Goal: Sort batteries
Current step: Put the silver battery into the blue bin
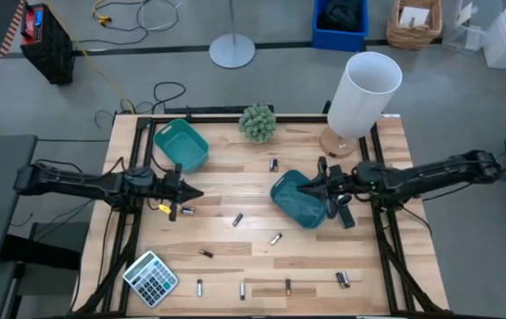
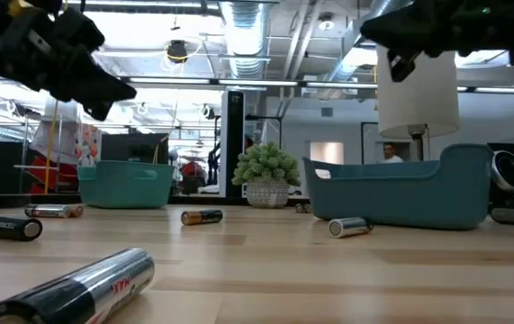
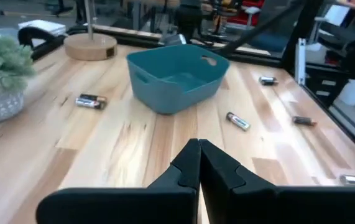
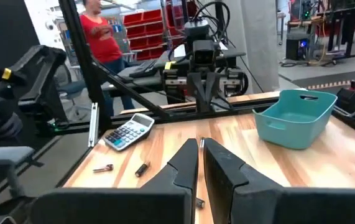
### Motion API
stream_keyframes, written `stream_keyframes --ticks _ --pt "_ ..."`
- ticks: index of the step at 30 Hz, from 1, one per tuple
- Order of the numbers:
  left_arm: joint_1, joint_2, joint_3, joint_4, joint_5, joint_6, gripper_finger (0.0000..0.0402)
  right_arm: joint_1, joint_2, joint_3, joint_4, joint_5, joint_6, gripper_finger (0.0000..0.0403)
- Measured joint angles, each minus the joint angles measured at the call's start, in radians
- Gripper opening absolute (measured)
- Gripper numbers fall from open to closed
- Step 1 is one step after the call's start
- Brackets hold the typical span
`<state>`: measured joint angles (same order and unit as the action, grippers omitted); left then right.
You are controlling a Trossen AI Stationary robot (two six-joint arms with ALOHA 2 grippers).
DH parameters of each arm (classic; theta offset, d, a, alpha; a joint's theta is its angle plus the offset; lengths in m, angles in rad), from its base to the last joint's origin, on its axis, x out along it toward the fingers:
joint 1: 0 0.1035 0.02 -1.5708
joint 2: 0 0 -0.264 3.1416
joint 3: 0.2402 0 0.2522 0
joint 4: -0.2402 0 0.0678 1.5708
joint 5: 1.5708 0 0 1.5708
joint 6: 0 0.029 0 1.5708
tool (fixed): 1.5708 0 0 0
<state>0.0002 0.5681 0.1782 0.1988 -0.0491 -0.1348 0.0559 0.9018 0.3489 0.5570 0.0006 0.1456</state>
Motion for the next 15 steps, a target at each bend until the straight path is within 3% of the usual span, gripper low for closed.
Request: stream_keyframes --ticks 9,15 --pt "0.0 0.163 -0.004 0.084 -0.072 -0.056 0.0 -0.082 0.232 0.137 0.039 0.0 -0.112 0.0047" --pt "0.0 0.265 -0.004 0.121 -0.075 -0.072 0.0 -0.063 0.372 0.284 -0.085 0.0 -0.212 0.0047"
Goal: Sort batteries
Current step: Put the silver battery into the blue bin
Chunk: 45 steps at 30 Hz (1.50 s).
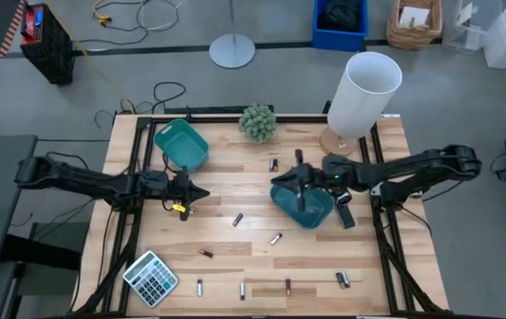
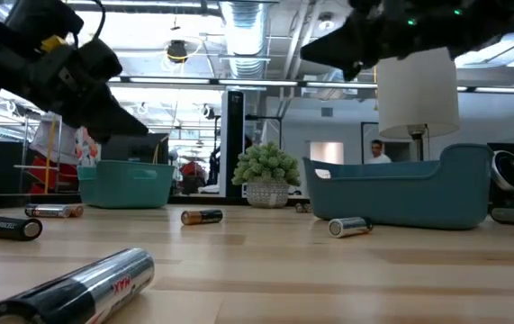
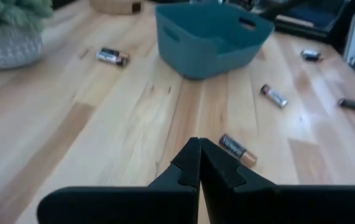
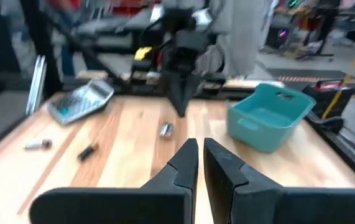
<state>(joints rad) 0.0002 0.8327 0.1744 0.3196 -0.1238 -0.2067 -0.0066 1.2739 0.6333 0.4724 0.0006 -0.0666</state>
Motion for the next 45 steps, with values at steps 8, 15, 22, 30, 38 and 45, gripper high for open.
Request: stream_keyframes --ticks 8,15,22,30,38,45 --pt "0.0 0.073 0.0 -0.002 0.002 0.0 0.0 0.042 0.186 0.174 -0.035 0.0 -0.04 0.0047" --pt "0.0 0.086 0.0 0.002 0.038 -0.01 0.0 0.085 0.302 0.299 -0.036 0.0 -0.04 0.0047" --pt "-0.003 0.086 0.0 0.009 0.043 -0.009 0.0 0.13 0.393 0.445 -0.16 0.0 -0.048 0.0047" --pt "-0.093 0.086 0.0 0.033 -0.012 -0.022 0.0 0.202 0.52 0.661 -0.398 0.001 -0.174 0.0054" --pt "-0.185 0.086 0.0 0.041 -0.101 -0.022 0.0 0.283 0.66 0.887 -0.785 0.057 -0.139 0.0083" --pt "-0.201 0.085 0.0 0.068 -0.126 -0.029 0.0 0.356 0.729 0.971 -1.107 0.137 0.03 0.0121"
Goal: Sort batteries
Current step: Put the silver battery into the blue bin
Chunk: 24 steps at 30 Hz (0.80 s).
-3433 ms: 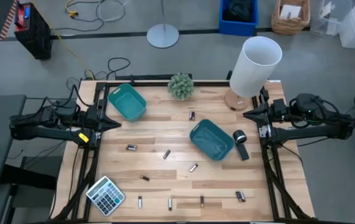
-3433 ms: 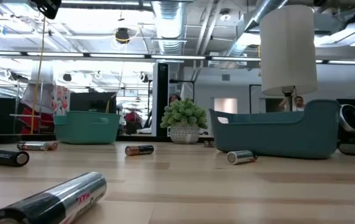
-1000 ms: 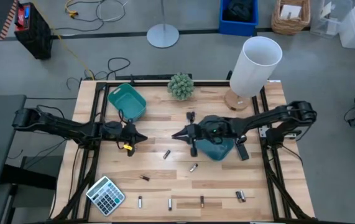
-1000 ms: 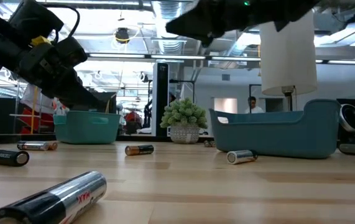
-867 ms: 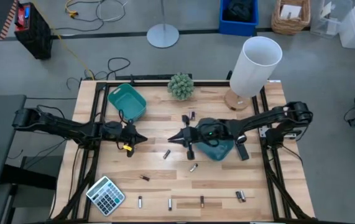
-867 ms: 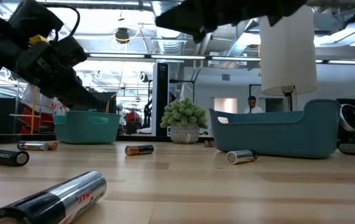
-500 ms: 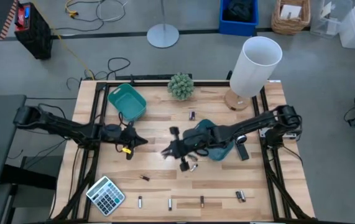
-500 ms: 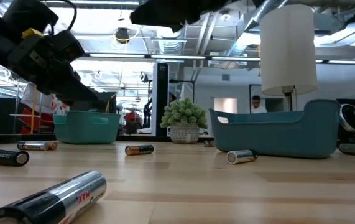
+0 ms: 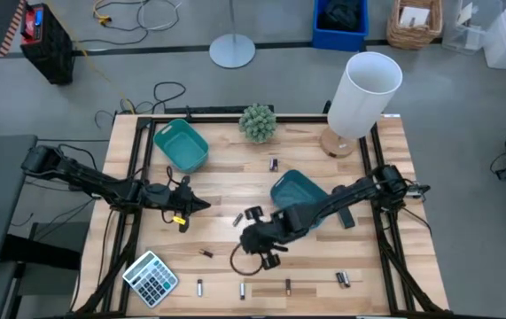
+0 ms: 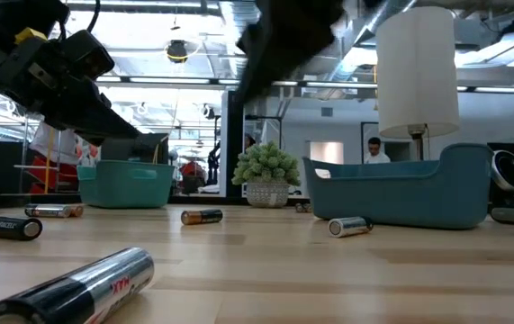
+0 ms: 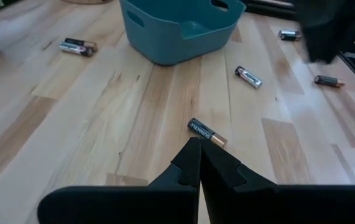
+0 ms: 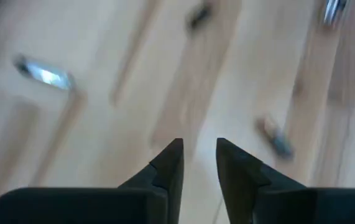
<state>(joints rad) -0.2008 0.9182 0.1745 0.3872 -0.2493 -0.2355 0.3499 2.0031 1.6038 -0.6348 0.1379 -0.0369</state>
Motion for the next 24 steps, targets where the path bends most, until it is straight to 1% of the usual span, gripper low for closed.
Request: stream_keyframes --ticks 6,12,18,24 --pt "0.0 0.0 0.0 0.051 -0.003 0.053 0.0 0.047 0.016 -0.002 -0.174 0.111 0.103 0.0169" --pt "0.0 0.0 0.0 0.076 -0.003 0.06 0.0 0.056 0.015 -0.05 -0.201 0.123 0.14 0.0211" --pt "0.0 0.0 0.0 0.073 -0.002 0.035 0.0 0.055 0.015 -0.13 -0.198 0.124 0.145 0.0218" --pt "0.0 0.0 0.0 0.074 -0.002 0.023 0.0 0.056 0.015 -0.175 -0.187 0.123 0.145 0.0218"
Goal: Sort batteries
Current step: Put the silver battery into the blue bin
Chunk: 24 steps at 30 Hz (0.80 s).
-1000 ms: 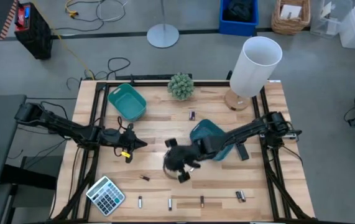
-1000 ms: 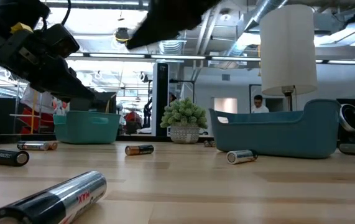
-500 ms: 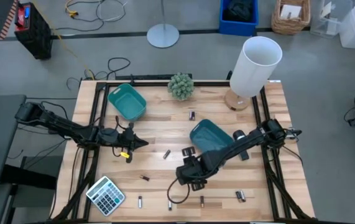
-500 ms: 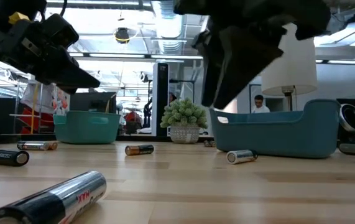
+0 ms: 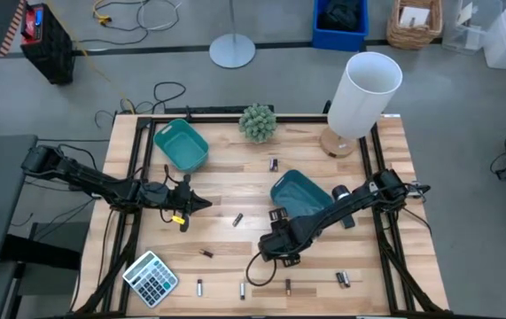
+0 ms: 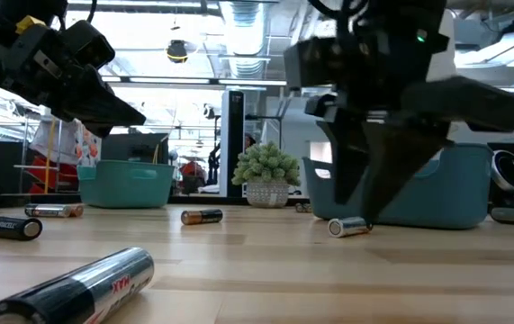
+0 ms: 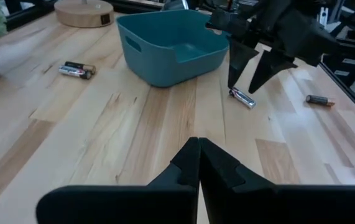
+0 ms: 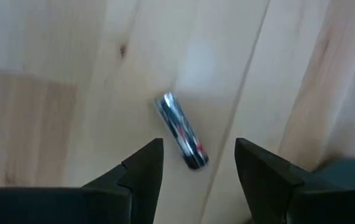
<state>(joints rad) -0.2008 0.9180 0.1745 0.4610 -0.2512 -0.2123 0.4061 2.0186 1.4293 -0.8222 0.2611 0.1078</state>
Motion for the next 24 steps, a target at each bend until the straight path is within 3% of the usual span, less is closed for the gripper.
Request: stream_keyframes --ticks 24 --pt "0.0 0.0 0.0 -0.002 0.0 -0.013 0.0 -0.003 -0.008 -0.13 0.225 -0.057 0.003 0.0173"
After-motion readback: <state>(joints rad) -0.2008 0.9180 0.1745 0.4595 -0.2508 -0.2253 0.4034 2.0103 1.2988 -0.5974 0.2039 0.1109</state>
